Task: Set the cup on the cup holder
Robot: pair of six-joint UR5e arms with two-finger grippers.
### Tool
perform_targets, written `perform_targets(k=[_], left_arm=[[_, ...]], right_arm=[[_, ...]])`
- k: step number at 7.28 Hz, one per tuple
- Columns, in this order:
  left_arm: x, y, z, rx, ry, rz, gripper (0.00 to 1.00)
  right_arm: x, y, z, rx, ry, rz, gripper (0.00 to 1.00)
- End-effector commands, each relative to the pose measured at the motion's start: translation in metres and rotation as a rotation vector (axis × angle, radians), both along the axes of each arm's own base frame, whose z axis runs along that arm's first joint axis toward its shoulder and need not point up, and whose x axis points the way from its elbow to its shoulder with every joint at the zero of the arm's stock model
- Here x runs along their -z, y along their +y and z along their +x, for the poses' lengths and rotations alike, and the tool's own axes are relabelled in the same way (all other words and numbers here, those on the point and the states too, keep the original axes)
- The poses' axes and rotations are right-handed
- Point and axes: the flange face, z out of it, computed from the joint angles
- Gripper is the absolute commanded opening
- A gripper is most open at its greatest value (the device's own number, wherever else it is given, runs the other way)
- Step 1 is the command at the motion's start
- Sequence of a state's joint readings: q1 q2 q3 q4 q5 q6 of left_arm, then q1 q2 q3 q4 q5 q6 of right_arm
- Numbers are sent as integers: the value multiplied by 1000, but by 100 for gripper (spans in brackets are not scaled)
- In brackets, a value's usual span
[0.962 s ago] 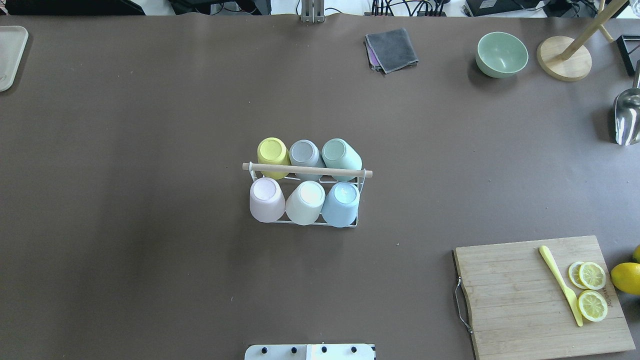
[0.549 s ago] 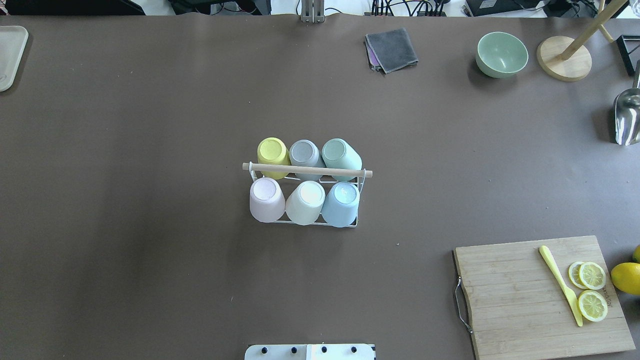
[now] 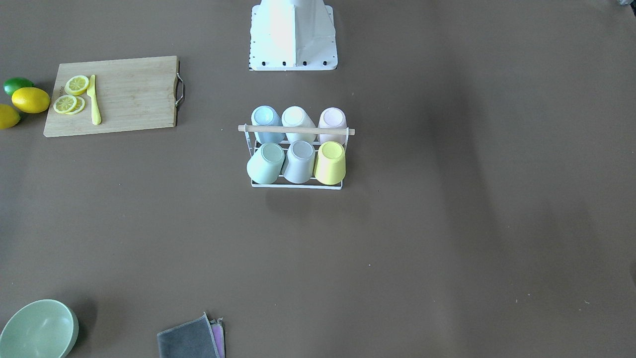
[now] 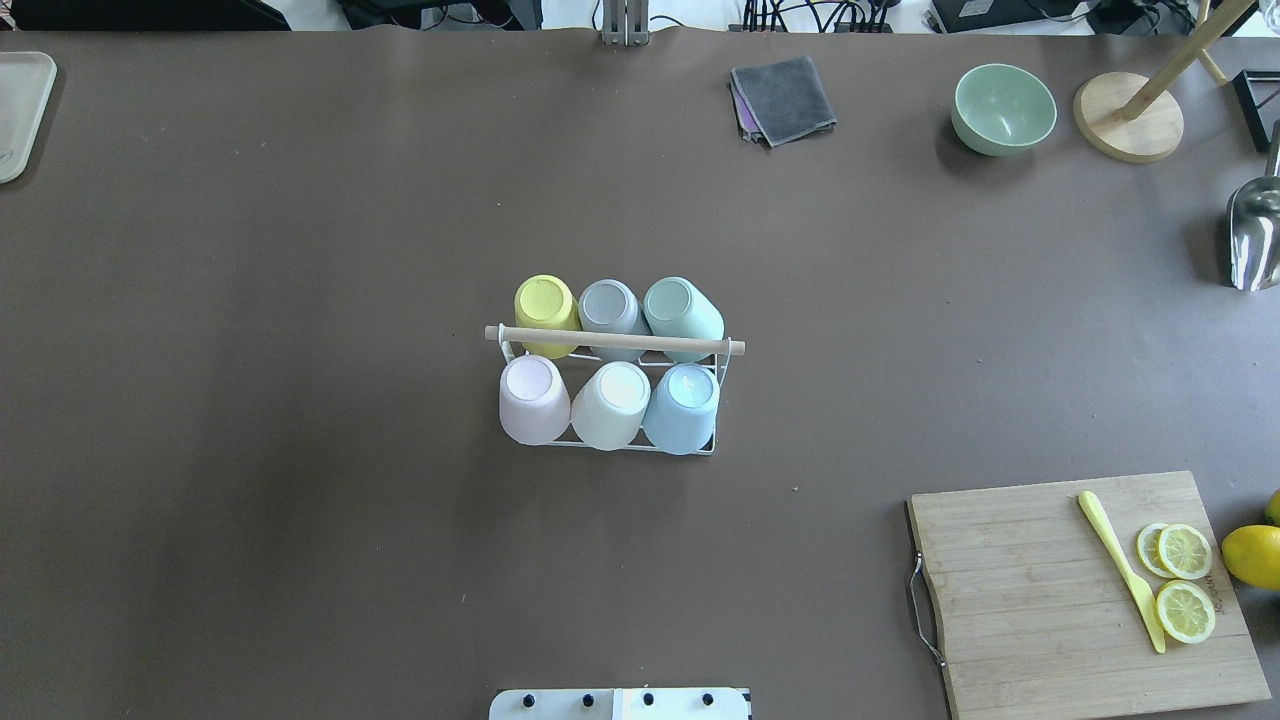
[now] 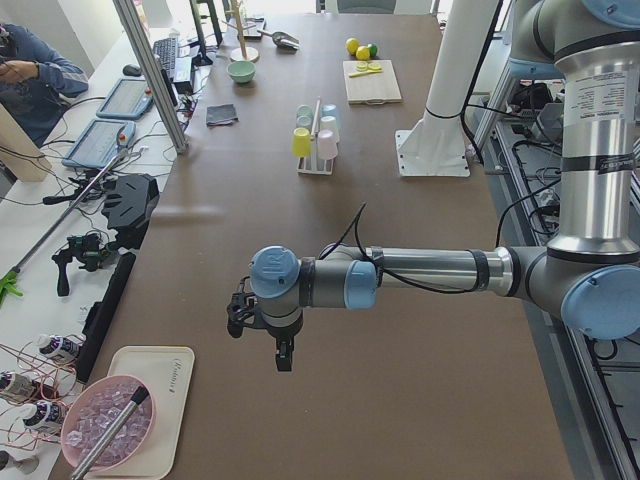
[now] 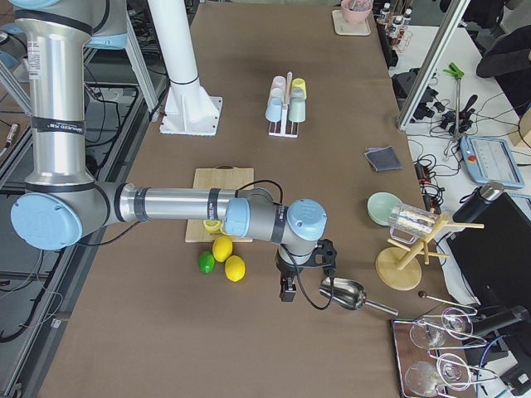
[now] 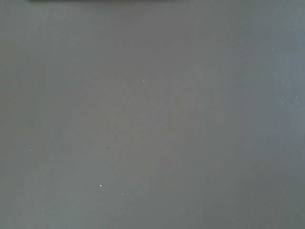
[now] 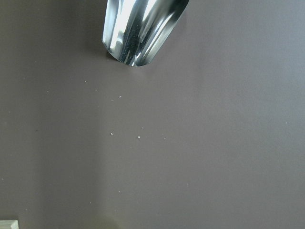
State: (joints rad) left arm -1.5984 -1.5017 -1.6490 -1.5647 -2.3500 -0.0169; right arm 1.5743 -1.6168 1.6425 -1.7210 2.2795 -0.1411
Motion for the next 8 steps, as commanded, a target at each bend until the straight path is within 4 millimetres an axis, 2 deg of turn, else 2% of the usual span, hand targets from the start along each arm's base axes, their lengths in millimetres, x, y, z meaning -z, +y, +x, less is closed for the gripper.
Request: perform_targets(k=[1,8], left_arm=[[-1,1,0,0,0,-2,98],[0,6,0,0,0,0,98]], right_arm=[[-1,1,0,-2,0,1,100],[0,0,0,-2,-1,2,100]])
